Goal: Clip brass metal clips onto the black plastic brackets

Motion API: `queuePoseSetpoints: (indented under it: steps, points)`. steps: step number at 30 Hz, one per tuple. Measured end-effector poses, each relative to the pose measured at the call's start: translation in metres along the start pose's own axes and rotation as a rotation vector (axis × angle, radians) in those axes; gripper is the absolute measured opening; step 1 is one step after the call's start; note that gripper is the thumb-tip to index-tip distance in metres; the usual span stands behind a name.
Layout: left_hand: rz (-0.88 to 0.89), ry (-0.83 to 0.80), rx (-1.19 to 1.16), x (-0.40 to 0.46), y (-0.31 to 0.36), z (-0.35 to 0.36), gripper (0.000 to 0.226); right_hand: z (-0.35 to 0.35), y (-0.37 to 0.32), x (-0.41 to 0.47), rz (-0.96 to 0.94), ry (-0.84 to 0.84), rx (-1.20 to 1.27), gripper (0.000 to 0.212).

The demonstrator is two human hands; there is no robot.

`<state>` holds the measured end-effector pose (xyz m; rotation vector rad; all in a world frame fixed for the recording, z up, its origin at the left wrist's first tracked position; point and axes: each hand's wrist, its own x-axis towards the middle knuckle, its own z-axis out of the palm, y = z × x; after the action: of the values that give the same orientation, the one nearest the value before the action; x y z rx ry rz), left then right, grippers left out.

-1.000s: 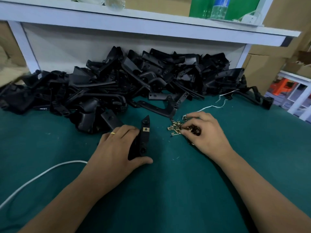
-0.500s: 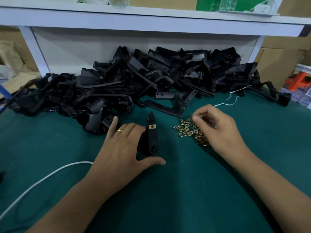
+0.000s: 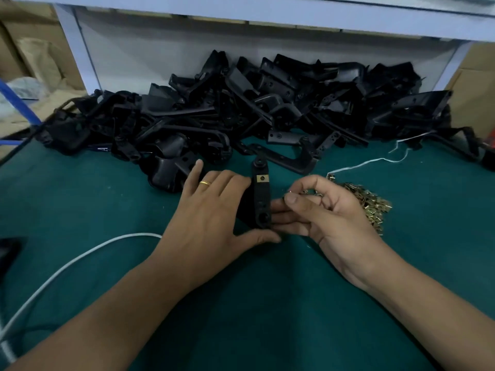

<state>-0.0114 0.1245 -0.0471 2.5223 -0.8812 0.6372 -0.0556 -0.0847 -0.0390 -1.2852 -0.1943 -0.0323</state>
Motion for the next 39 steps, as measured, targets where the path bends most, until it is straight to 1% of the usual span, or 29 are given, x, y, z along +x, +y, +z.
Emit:
queuePoseSetpoints:
  steps: [3, 7, 9, 14, 18, 21, 24, 28, 31, 33, 36, 39]
  points:
    - [0.011, 0.022, 0.036, 0.0, 0.0, 0.0, 0.082, 0.001, 0.0, -0.001, -0.014, -0.024, -0.007, 0.021]
    - [0.03, 0.088, 0.06, -0.001, 0.0, -0.002, 0.079, 0.004, -0.001, -0.001, 0.004, 0.033, -0.007, 0.009]
    - [0.042, 0.101, 0.068, -0.001, 0.001, -0.003, 0.079, 0.005, -0.002, -0.001, 0.024, 0.07, -0.017, 0.009]
    - [0.036, 0.082, 0.106, -0.001, 0.005, -0.005, 0.079, 0.008, -0.003, -0.003, 0.043, 0.093, -0.073, 0.021]
    - [0.028, 0.071, 0.118, -0.002, 0.008, -0.005, 0.075, 0.01, -0.001, -0.004, 0.045, 0.123, -0.125, 0.022]
    - [0.02, 0.065, 0.126, -0.002, 0.008, -0.003, 0.075, 0.01, -0.002, -0.004, 0.05, 0.137, -0.116, 0.022]
    - [0.004, 0.066, 0.13, -0.001, 0.008, -0.002, 0.074, 0.01, -0.002, -0.004, 0.049, 0.129, -0.109, 0.02]
    - [0.004, 0.073, 0.148, -0.001, 0.007, -0.001, 0.073, 0.009, 0.001, -0.004, 0.038, 0.115, -0.156, 0.021]
    - [0.012, 0.064, 0.191, -0.001, 0.009, -0.002, 0.071, 0.01, 0.004, -0.004, 0.02, 0.152, -0.252, 0.023]
    - [0.008, 0.052, 0.227, -0.001, 0.012, -0.003, 0.067, 0.014, 0.005, -0.005, -0.027, 0.22, -0.401, 0.021]
    - [-0.022, 0.047, 0.255, -0.003, 0.018, -0.004, 0.061, 0.02, 0.007, -0.009, -0.15, 0.321, -0.665, 0.02]
    - [-0.046, 0.073, 0.261, -0.005, 0.022, -0.005, 0.058, 0.027, 0.008, -0.016, -0.226, 0.367, -0.726, 0.025]
